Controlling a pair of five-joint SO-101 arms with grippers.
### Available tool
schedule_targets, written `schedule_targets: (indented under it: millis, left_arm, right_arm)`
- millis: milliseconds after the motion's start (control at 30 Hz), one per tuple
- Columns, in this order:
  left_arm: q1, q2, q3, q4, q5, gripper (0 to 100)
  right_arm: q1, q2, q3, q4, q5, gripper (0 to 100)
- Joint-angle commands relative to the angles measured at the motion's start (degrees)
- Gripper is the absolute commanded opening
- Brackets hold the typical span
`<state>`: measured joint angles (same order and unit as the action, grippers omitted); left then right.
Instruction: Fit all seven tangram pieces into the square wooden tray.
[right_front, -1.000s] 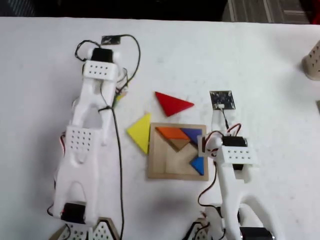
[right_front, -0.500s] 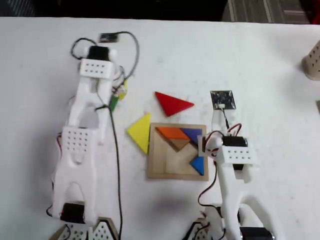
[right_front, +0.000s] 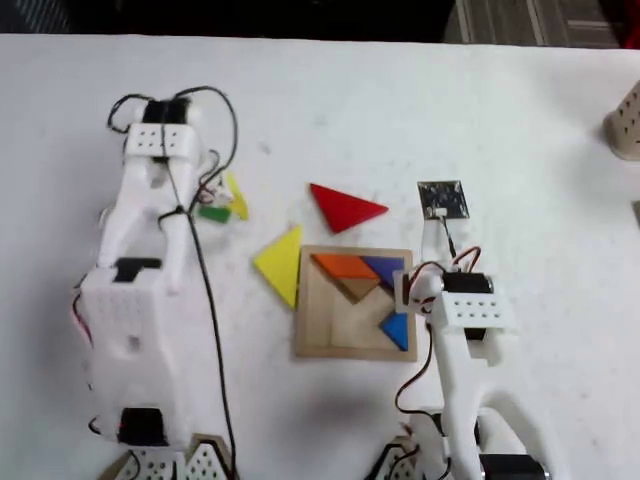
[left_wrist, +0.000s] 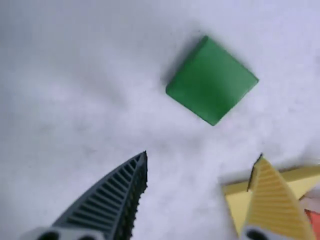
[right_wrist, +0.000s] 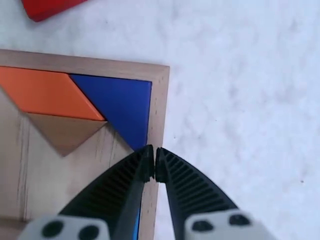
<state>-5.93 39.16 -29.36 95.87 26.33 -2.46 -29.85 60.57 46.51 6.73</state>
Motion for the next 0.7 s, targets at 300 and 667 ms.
schedule_targets:
  millis: [300, 667]
  left_arm:
    - [0.1, -10.4, 20.1, -22.5, 27.2, 35]
    - [0.0, -8.7, 19.6, -27.8, 28.7, 35]
  right_arm:
    - [-0.5, -0.1, -2.3, -1.0, -0.2, 1.7]
    - [-0.5, -0.1, -2.1, -0.8, 3.4, 1.7]
